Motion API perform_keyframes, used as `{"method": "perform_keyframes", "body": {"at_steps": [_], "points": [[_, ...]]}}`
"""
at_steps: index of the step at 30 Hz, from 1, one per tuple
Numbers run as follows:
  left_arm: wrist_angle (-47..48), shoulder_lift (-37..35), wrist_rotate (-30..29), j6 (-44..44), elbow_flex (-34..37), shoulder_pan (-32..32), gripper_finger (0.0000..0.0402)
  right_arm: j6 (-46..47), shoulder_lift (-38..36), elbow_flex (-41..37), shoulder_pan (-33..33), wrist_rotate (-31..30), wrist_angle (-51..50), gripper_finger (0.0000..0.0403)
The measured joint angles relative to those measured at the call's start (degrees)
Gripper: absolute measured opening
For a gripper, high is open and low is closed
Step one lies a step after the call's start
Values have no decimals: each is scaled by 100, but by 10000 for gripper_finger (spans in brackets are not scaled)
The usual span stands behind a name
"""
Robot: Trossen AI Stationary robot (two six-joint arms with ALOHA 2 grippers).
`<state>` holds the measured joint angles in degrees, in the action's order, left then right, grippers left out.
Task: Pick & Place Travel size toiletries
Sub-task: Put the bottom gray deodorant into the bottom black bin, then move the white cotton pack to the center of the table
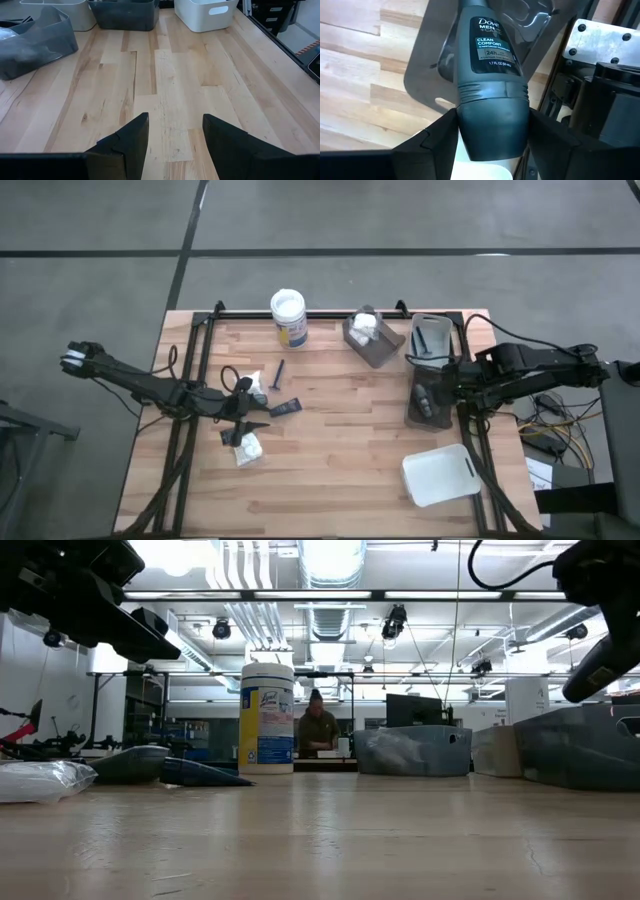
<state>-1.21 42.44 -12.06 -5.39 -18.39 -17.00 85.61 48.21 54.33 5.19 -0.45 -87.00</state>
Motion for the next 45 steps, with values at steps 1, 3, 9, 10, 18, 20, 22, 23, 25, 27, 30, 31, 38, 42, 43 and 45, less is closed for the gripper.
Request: {"method": "perform_keyframes", "body": {"at_steps": [1, 3, 9, 10, 18, 20, 22, 23, 25, 27, 30, 31, 38, 42, 43, 45], "points": [[0, 0, -1, -2, 0, -1, 193, 52, 2, -34, 0, -37, 0, 202], [0, 0, -1, 0, 0, -1, 193, 254, 9, -107, 4, -131, 16, 206], [0, 0, -1, -1, 0, -1, 193, 353, 146, -318, 2, -258, 31, 204], [0, 0, 1, -1, 0, -1, 193, 355, 173, -348, 2, -266, 31, 203], [0, 0, -1, 0, 0, -5, 193, 388, 371, -701, 0, -278, 109, 212], [0, 0, -1, -1, 0, -6, 193, 383, 420, -804, 0, -299, 168, 215], [0, 0, -1, 0, 0, -4, 193, 400, 451, -909, 0, -395, 276, 214], [0, 0, -1, -2, 0, -4, 193, 401, 469, -955, 0, -432, 345, 213], [0, 0, -1, 0, 0, -4, 193, 396, 511, -1031, 0, -468, 482, 209], [0, 0, -1, -2, 0, -4, 193, 388, 562, -1069, 0, -564, 577, 207], [0, 0, -1, -2, 0, -4, 193, 388, 650, -1103, 0, -667, 673, 209], [0, 0, -1, 0, 0, -4, 193, 393, 685, -1111, 0, -710, 700, 212], [0, 0, -1, 0, 0, -4, 193, 363, 856, -1161, 0, -727, 776, 234], [-1, -1, -1, 0, 0, -1, 193, 244, 863, -1161, 0, -726, 859, 245], [-1, -2, 0, -1, 0, 1, 193, 243, 859, -1161, 0, -726, 859, 247], [0, -2, -1, 0, 0, 1, 193, 244, 857, -1161, 0, -724, 863, 252]]}}
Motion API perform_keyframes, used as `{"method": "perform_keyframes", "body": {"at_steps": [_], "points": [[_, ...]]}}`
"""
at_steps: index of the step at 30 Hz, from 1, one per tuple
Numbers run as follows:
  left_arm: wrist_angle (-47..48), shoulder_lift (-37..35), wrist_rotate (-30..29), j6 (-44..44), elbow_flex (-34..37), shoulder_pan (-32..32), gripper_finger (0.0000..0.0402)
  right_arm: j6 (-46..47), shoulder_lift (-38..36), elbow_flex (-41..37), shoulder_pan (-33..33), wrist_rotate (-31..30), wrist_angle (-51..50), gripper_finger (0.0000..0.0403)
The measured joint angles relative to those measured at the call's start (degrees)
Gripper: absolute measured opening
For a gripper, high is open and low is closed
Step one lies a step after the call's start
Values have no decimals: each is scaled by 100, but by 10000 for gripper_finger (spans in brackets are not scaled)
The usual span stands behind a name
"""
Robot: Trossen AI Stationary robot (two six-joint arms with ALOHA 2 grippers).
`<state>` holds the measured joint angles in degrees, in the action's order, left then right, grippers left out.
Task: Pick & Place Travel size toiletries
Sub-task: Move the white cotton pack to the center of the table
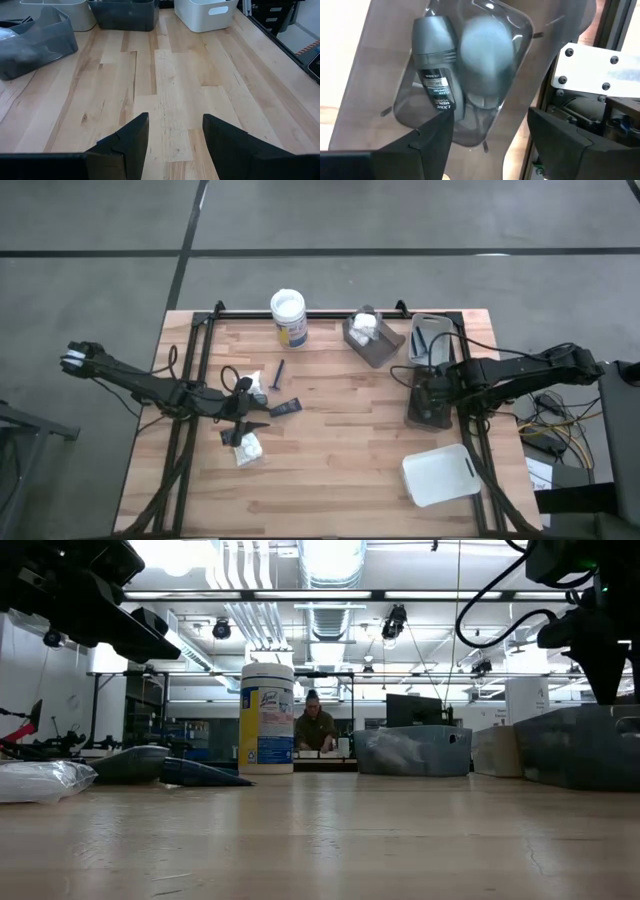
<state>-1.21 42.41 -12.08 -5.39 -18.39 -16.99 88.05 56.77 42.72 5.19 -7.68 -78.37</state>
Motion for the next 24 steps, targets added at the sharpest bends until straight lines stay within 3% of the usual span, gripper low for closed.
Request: {"method": "perform_keyframes", "body": {"at_steps": [16, 24], "points": [[0, 0, 0, 0, 0, -2, 193, -206, -7, 36, 0, 60, 131, 286], [-1, 2, 0, -1, 0, -3, 193, -578, -1, 748, 3, -34, 148, 299]]}}
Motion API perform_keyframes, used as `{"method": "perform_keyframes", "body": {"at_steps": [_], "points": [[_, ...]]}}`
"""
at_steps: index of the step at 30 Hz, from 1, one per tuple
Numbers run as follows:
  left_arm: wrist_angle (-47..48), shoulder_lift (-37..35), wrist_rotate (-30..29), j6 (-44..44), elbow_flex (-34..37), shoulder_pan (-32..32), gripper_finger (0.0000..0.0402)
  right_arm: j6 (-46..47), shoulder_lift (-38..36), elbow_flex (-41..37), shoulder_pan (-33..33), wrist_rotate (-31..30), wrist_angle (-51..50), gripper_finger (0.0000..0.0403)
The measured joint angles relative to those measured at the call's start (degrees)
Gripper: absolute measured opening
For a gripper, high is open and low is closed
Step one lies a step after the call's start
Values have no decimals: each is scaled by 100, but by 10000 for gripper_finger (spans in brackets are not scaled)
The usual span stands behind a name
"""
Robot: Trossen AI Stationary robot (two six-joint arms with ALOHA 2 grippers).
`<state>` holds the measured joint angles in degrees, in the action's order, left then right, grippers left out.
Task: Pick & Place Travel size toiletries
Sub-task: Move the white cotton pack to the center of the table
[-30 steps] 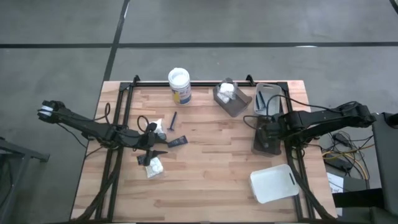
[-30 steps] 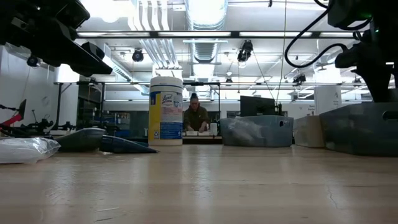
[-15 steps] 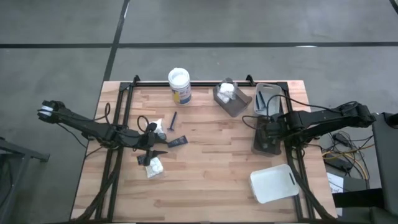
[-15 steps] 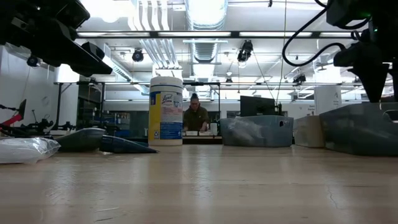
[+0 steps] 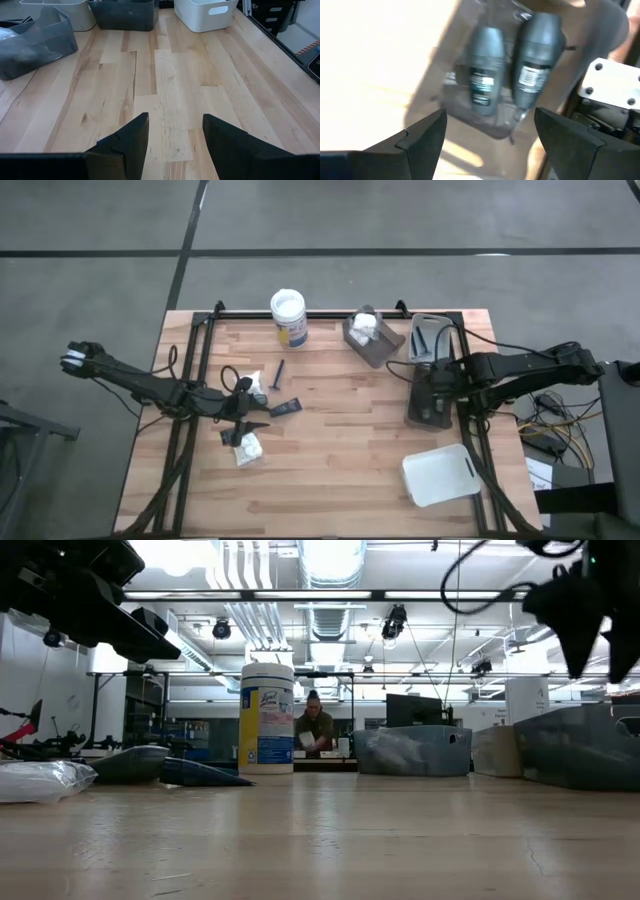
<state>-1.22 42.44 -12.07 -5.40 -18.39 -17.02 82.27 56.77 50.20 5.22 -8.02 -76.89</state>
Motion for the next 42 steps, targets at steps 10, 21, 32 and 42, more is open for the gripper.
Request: {"method": "perform_keyframes", "body": {"at_steps": [10, 21, 32, 42], "points": [[1, 0, 1, 0, 0, -2, 193, -836, 392, 887, 2, -791, 862, 290], [1, 0, 1, 0, 0, -2, 193, -3665, 1760, 1687, 16, -871, 2538, 254], [1, -2, 0, 1, 0, 2, 193, -6504, 2870, 1981, 295, -763, 3339, 220], [6, -2, 0, 1, 0, 1, 193, -8376, 2497, 1253, 320, 414, 5189, 193]]}}
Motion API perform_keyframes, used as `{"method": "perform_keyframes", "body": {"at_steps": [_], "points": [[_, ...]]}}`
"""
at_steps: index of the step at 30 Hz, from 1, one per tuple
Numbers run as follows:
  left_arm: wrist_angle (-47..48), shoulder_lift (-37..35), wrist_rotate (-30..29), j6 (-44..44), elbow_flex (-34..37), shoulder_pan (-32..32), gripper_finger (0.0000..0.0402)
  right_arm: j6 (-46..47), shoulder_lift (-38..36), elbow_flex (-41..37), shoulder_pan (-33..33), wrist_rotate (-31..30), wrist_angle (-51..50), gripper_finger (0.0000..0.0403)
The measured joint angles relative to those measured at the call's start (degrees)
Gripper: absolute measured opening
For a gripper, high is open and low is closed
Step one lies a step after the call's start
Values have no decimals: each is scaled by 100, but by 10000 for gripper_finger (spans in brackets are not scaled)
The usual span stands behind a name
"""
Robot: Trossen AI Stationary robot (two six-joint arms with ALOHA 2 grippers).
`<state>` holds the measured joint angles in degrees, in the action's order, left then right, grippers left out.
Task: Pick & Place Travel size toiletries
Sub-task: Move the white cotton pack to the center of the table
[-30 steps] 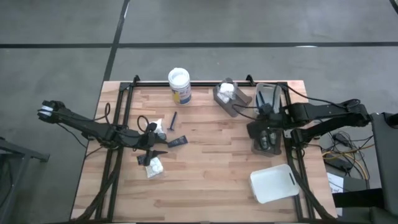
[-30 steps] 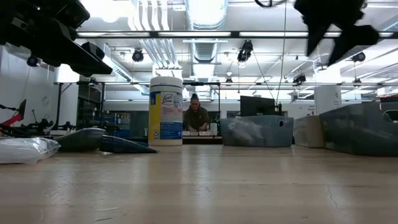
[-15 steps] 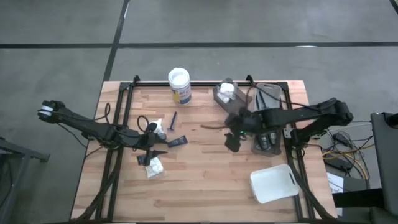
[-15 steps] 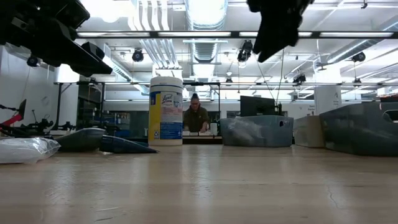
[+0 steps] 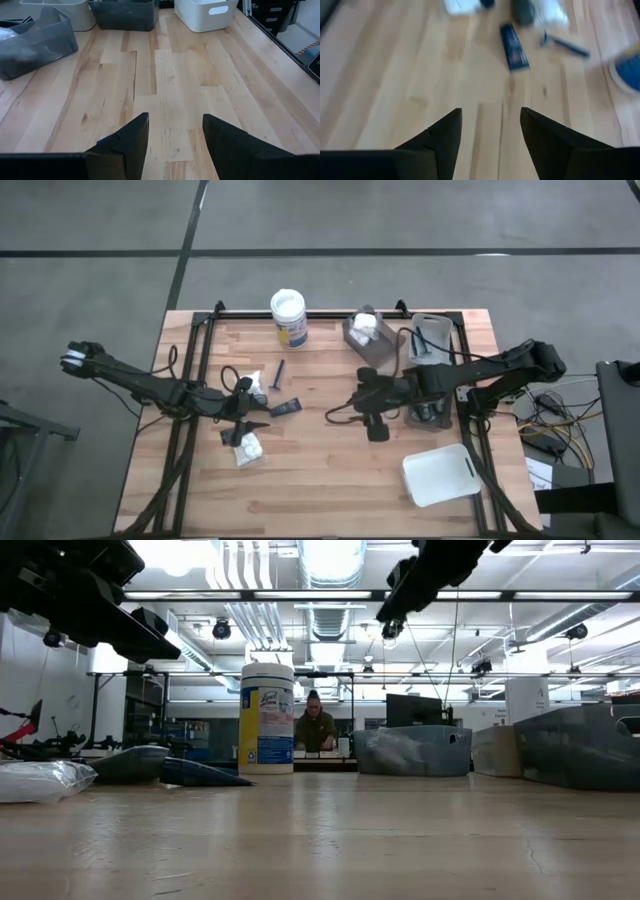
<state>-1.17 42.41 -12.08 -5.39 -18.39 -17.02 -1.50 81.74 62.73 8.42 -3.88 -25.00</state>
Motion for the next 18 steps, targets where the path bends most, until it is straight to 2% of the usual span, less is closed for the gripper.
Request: {"method": "perform_keyframes", "body": {"at_steps": [8, 13, 18], "points": [[35, 2, 2, 0, 0, -4, 193, -586, -526, -1227, -132, 148, 1579, 168], [38, 0, 0, 0, 0, -2, 193, -627, -722, -1994, -236, 141, 2625, 151], [-268, -9, 2, -62, -4, -2, 193, -750, -739, -2504, -321, 140, 3230, 134]]}}
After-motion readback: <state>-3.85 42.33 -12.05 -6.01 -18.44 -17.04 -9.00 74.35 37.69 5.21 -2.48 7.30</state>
